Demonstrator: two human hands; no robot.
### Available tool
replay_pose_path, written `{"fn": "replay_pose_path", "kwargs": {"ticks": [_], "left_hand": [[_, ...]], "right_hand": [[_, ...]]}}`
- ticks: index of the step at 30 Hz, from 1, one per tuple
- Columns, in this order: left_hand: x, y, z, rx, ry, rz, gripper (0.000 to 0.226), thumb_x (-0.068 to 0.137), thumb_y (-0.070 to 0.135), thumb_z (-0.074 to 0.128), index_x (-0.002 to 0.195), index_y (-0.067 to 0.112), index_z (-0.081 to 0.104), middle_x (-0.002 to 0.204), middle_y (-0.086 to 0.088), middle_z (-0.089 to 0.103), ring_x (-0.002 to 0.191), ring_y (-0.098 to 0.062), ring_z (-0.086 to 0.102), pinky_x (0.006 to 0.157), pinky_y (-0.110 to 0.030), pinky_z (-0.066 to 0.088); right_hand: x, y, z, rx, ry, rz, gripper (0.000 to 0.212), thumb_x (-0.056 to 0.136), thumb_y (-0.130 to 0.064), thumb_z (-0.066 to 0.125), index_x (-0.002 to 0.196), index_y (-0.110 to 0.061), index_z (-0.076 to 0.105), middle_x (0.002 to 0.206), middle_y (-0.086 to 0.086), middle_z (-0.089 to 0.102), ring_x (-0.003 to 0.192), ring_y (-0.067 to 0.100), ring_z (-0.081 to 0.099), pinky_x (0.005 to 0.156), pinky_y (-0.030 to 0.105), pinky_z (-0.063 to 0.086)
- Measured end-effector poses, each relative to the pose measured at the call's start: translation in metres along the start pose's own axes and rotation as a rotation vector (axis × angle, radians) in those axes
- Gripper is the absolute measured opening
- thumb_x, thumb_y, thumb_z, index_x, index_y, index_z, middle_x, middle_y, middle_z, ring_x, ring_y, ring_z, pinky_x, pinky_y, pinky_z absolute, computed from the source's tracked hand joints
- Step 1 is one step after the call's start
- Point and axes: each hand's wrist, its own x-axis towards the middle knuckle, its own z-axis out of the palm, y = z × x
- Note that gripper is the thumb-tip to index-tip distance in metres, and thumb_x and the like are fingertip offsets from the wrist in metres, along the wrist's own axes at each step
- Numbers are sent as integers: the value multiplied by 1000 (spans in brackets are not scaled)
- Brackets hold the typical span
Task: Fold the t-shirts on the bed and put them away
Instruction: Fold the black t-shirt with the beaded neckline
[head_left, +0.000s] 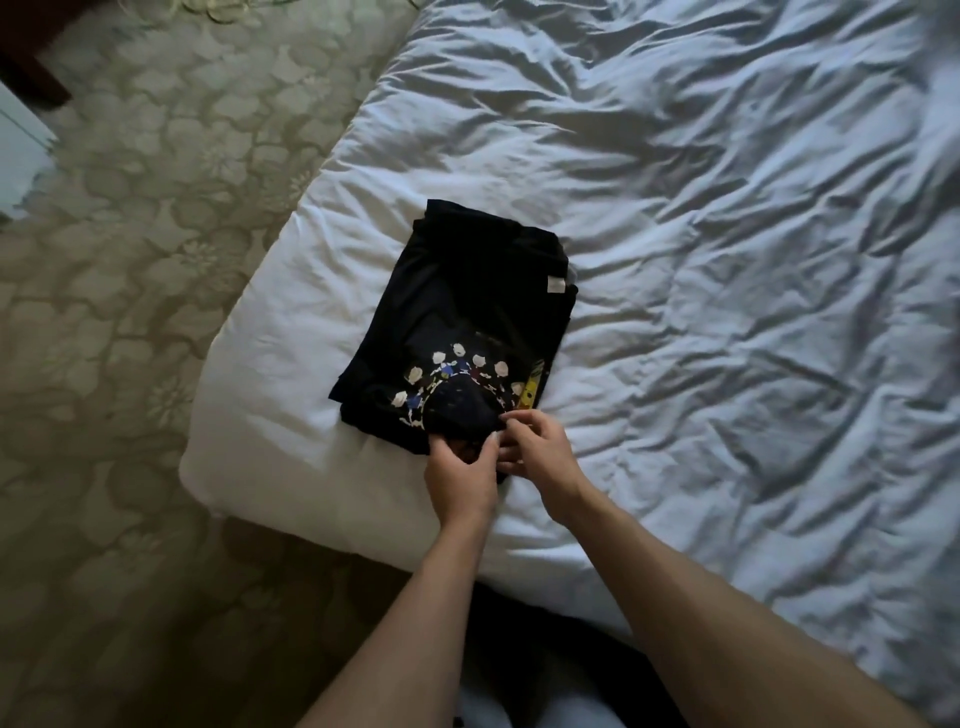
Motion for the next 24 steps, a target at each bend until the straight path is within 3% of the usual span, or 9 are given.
{"fn": "replay_pose_path", "kwargs": {"ticks": [4, 6, 8, 12, 15, 17, 20, 22, 24], "left_hand": [[1, 3, 5, -213, 123, -102, 41, 89, 14, 67, 129, 15, 58, 112, -5, 69, 97, -17, 66, 78, -21, 50], [-5, 1, 7, -341, 55, -160, 32, 93, 11, 59, 124, 17, 56, 96, -8, 72, 79, -13, 69, 65, -16, 52], [-13, -1, 6, -388, 10, -229, 20, 94, 8, 54, 114, 9, 59, 82, -7, 71, 70, -13, 68, 66, -21, 53], [-13, -8, 1, -343, -55, -361, 12, 90, 9, 56, 88, 2, 65, 74, -9, 70, 75, -25, 67, 69, -33, 52], [-13, -4, -3, -169, -66, -340, 23, 92, 25, 62, 98, 3, 64, 82, -9, 70, 77, -26, 66, 67, -31, 50], [-17, 0, -11, 23, 139, -206, 34, 93, 43, 61, 100, 9, 58, 85, -4, 66, 78, -24, 63, 69, -34, 49], [-2, 24, -25, 106, 335, 324, 30, 92, 43, 58, 101, 14, 52, 85, 0, 59, 78, -20, 57, 73, -43, 50], [31, 29, -24, 391, 322, 627, 40, 88, 39, 59, 117, 12, 55, 117, -8, 58, 113, -27, 53, 97, -46, 42], [66, 31, -21, 725, 264, 676, 63, 89, 49, 53, 141, 13, 46, 151, -13, 39, 143, -35, 29, 112, -48, 27]], "right_hand": [[2, 5, -4, -38, 52, -21, 22, 100, -16, 51, 119, -5, 53, 90, 11, 64, 68, 18, 63, 60, 26, 53], [8, 7, -6, -100, 132, -44, 30, 94, -30, 61, 119, -16, 51, 101, 9, 66, 81, 23, 68, 72, 36, 58], [14, 3, -7, -172, 144, -58, 42, 85, -45, 66, 117, -23, 50, 103, 4, 66, 92, 24, 68, 84, 46, 57], [25, -8, -5, -338, 131, -37, 44, 81, -50, 70, 109, -23, 49, 100, -3, 64, 95, 20, 65, 86, 44, 56], [30, -12, -2, -454, 163, -57, 38, 85, -36, 70, 109, -16, 49, 100, 0, 61, 95, 20, 61, 87, 42, 53], [32, -12, -1, -473, 186, -83, 32, 88, -27, 68, 110, -13, 49, 100, 4, 62, 97, 25, 61, 87, 44, 52], [36, -17, 4, -622, 258, -166, 35, 92, -30, 62, 118, -13, 47, 112, 6, 60, 104, 26, 59, 86, 38, 49], [43, -24, 6, -755, 384, -291, 51, 93, -36, 58, 135, -12, 42, 131, 8, 49, 118, 26, 51, 94, 36, 43], [55, -38, 9, -885, 497, -452, 67, 93, -41, 58, 149, -16, 32, 148, 10, 34, 133, 28, 36, 107, 39, 35]]}}
